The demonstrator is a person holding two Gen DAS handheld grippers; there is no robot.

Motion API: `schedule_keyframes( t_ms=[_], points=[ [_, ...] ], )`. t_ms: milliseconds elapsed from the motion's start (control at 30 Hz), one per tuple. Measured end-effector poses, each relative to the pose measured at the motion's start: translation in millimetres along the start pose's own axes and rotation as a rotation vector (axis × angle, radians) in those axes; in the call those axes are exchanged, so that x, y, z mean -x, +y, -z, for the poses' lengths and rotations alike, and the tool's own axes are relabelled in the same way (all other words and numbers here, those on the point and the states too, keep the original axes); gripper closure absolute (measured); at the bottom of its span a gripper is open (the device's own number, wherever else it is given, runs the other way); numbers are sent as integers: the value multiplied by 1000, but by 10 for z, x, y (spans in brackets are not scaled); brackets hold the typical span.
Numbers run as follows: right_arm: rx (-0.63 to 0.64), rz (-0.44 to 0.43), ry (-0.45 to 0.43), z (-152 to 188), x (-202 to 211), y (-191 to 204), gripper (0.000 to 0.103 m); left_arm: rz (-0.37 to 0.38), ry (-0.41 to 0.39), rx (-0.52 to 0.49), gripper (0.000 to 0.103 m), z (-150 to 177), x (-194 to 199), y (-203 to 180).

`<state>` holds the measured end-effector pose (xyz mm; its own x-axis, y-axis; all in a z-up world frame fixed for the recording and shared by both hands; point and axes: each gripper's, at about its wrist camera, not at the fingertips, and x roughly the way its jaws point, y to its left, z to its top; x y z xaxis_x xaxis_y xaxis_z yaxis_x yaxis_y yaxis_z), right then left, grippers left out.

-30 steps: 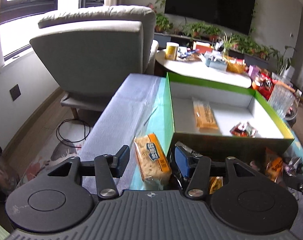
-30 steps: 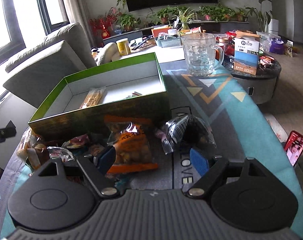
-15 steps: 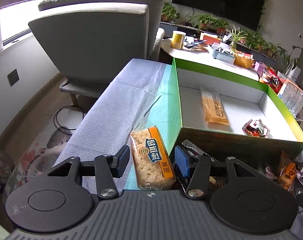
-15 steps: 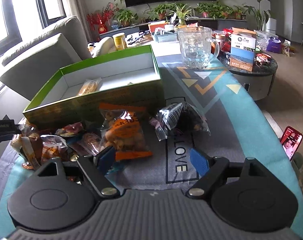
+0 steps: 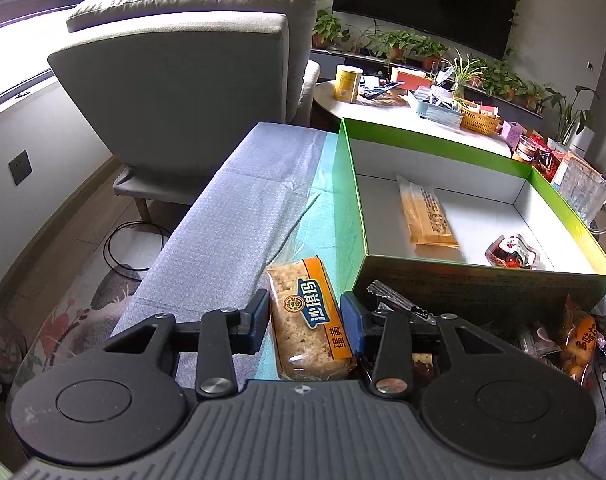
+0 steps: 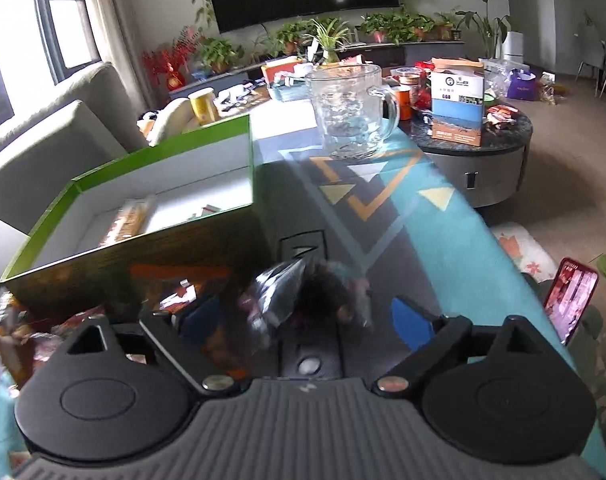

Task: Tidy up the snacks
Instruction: 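Grasp the blue-labelled cracker pack with left while right grasps a clear black-printed packet, then carry both packets over the green box and open the left tool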

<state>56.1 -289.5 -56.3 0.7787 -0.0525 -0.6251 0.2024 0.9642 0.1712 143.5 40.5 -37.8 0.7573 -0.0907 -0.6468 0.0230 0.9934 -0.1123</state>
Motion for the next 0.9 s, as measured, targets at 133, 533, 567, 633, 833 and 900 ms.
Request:
schedule_keyframes(
  t_ms=[133,533,567,633,833,900],
  points=[
    [3,-1,40,-21,-131,-33,60,-6,17,3,65,-1,-49,-14],
    [84,0,64,-47,-294,123,60,-18,68,17,67,30,-236,-17],
    [93,7,64,-46,-279,135,60,-20,65,15,68,32,-223,-15],
    [103,20,62,-43,-235,149,61,-22,66,20,68,30,-192,-8],
    [48,-11,11,-71,42,114,61,-15,-13,6,68,-30,95,7],
    [50,-26,-24,-107,175,142,61,-2,-48,9,68,-85,220,13]
  ],
)
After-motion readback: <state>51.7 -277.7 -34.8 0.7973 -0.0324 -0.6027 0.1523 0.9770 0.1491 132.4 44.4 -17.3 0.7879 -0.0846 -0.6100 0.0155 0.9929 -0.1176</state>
